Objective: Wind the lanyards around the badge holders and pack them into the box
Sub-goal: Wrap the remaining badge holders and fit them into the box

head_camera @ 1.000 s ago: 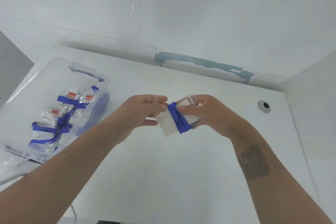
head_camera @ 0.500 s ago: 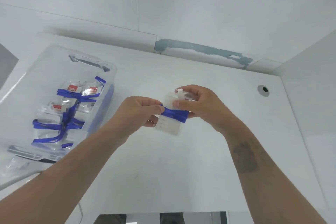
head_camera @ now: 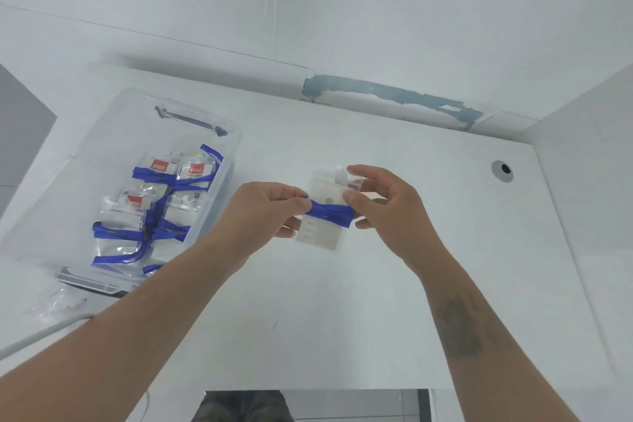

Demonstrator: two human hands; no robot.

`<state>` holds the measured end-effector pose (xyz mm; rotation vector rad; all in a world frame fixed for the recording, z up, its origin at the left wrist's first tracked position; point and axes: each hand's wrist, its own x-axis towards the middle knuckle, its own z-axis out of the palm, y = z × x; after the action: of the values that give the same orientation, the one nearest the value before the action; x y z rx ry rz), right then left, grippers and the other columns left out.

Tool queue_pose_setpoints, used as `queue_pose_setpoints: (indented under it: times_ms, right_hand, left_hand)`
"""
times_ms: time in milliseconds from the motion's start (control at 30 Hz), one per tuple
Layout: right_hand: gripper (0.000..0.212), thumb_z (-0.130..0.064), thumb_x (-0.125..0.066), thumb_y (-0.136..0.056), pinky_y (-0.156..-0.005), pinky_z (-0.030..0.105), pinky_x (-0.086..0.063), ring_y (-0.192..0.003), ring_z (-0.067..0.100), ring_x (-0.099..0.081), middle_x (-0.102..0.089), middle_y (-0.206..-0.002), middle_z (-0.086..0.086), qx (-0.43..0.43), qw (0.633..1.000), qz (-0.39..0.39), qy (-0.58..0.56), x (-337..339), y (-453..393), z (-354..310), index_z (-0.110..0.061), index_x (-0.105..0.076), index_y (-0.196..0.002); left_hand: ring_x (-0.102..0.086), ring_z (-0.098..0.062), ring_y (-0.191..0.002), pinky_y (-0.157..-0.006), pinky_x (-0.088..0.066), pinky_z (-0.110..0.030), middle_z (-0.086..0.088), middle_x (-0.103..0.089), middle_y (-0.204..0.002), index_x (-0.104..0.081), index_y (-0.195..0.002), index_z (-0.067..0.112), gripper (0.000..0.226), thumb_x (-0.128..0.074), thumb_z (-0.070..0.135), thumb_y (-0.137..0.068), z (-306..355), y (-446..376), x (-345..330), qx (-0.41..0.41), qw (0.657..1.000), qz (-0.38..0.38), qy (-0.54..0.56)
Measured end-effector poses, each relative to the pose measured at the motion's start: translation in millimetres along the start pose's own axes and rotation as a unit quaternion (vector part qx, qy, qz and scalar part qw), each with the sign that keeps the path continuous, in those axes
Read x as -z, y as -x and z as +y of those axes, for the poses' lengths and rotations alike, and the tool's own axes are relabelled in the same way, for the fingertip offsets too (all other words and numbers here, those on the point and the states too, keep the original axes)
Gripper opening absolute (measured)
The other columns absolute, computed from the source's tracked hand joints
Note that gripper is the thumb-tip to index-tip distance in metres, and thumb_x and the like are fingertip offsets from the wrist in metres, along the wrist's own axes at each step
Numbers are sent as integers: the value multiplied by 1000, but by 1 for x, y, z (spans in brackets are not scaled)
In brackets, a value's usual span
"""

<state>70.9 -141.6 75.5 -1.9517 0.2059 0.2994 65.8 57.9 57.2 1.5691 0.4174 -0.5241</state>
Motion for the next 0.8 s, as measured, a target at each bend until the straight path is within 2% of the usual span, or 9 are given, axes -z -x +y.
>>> queue_pose_setpoints:
  times_ms: [167, 300, 367, 500, 567, 633, 700, 800]
  right_hand:
    - [16, -19, -64, -93, -67, 26, -59, -72, 11, -71, -73, -94, -10, 7, 1000, -4, 12, 7, -15, -4, -25, -73, -104]
    - [12, -18, -67, -91, -70, 28, -60, -72, 14, -70, -73, -84, -13, 17, 998, -42, 43, -5, -23, -8, -24, -75, -98]
    - [16, -17, -67, -90, -73, 32, -59, -74, 17, -69, -72, -86, -12, 28, 996, -56, 60, -14, -25, -14, -26, -74, -101]
    - [15, -23, -69, -88, -78, 37, -58, -72, 8, -67, -72, -88, -16, 57, 990, -67, 109, -39, -31, -28, -34, -72, -98]
    - [10, -30, -73, -85, -72, 32, -58, -73, 7, -67, -72, -89, -19, 63, 988, -69, 123, -58, -33, -39, -33, -72, -94]
    - [14, -35, -75, -83, -64, 22, -49, -73, 5, -66, -71, -88, -19, 74, 985, -71, 136, -82, -34, -50, -34, -72, -97]
    - [21, -35, -74, -83, -65, 16, -42, -75, 3, -64, -71, -87, -18, 85, 981, -82, 156, -104, -35, -60, -35, -71, -104]
    - [22, -35, -71, -86, -65, 14, -40, -76, 2, -61, -70, -87, -18, 92, 971, -100, 198, -143, -40, -78, -37, -71, -108]
  left_hand:
    - [-64, -9, -60, -72, -61, -28, 2, -72, -72, -76, -87, 18, 6, -72, 14, -86, 5, -4, 3, 8, 1000, 9, -15]
    - [-66, -10, -61, -73, -60, -30, 0, -73, -72, -77, -86, 18, 5, -74, 15, -84, 1, -4, 22, 18, 999, 19, -31]
    - [-67, -10, -61, -73, -60, -30, -1, -72, -71, -77, -86, 18, 4, -75, 16, -83, 1, -3, 35, 16, 999, 25, -36]
    - [-68, -11, -63, -73, -61, -31, -6, -73, -72, -77, -86, 17, 5, -75, 15, -82, 3, -2, 64, 20, 998, 30, -59]
    - [-69, -13, -66, -75, -60, -30, -9, -75, -78, -77, -88, 17, 6, -75, 16, -82, 2, 0, 86, 23, 996, 31, -76]
    - [-69, -12, -64, -72, -60, -28, -7, -75, -79, -77, -86, 17, 5, -75, 15, -82, 2, 2, 112, 22, 995, 31, -91]
    - [-68, -11, -60, -68, -61, -26, -6, -74, -75, -78, -82, 17, 4, -75, 14, -81, 3, 2, 136, 23, 994, 34, -105]
    - [-68, -12, -59, -63, -58, -24, -8, -74, -73, -77, -81, 17, 5, -74, 14, -82, 2, 1, 177, 30, 992, 31, -117]
